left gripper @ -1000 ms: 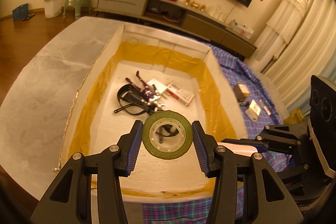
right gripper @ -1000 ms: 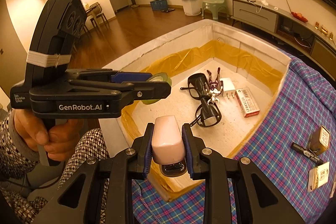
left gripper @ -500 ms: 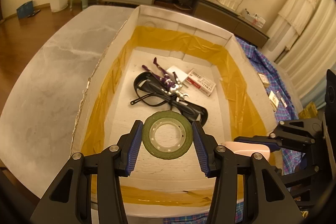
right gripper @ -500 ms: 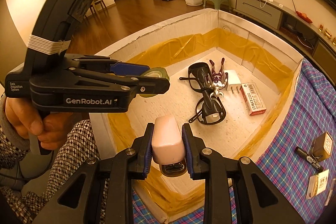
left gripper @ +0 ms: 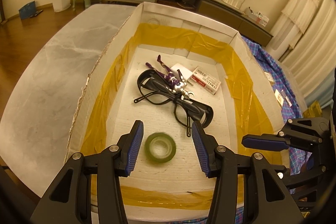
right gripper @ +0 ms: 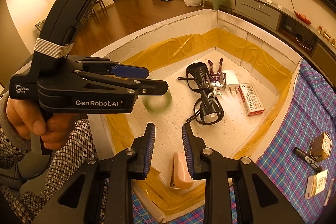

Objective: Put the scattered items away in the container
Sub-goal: 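Open left tool over box dropping tape while right tool releases pink stapler, then move both open tools back over the plaid cloth toward remaining items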

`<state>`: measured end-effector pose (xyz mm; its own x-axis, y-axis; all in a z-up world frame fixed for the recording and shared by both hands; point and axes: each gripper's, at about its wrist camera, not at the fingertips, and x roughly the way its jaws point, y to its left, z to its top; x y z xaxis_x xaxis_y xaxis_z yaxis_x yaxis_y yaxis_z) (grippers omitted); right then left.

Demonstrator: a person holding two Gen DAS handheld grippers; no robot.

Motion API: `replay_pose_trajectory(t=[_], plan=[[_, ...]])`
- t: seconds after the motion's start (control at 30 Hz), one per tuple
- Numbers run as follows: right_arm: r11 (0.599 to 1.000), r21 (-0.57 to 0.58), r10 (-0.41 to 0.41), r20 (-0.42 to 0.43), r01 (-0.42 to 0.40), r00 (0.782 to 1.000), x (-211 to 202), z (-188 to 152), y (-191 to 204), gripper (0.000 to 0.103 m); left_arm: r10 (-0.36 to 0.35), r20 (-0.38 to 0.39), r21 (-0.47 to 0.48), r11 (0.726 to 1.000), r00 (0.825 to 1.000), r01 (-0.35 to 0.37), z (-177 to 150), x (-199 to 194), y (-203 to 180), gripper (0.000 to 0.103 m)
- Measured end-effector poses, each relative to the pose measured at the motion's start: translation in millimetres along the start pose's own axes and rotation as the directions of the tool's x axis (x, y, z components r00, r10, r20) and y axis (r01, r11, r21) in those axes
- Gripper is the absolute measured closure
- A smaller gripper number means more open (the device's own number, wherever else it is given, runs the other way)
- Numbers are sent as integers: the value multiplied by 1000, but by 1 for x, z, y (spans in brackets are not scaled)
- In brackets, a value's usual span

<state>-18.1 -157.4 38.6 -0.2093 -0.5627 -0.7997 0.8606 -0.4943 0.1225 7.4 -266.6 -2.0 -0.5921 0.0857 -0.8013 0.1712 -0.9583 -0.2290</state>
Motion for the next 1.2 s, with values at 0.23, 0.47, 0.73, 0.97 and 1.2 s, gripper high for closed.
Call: replay_pose_trajectory(t=[0.23,0.47,0.73,0.97,1.2], plan=[[1000,24,16,24,-16,1000,-10,-4,-2,74,11,4,-14,1000,1000,-11,-1,-4,-1,52],[996,79,36,68,-41,997,-27,-15,-10,74,11,15,-25,1000,1000,-11,-4,-15,-8,52],[982,157,76,156,-101,985,-55,-36,-23,74,6,27,16,1000,1000,-6,-6,-28,-38,52],[964,239,67,219,-120,973,-81,-62,-48,70,-37,15,99,994,999,36,-12,-31,-90,52],[937,328,25,280,-120,960,-110,-91,-85,67,-77,-3,177,981,997,76,-13,-27,-149,52]])
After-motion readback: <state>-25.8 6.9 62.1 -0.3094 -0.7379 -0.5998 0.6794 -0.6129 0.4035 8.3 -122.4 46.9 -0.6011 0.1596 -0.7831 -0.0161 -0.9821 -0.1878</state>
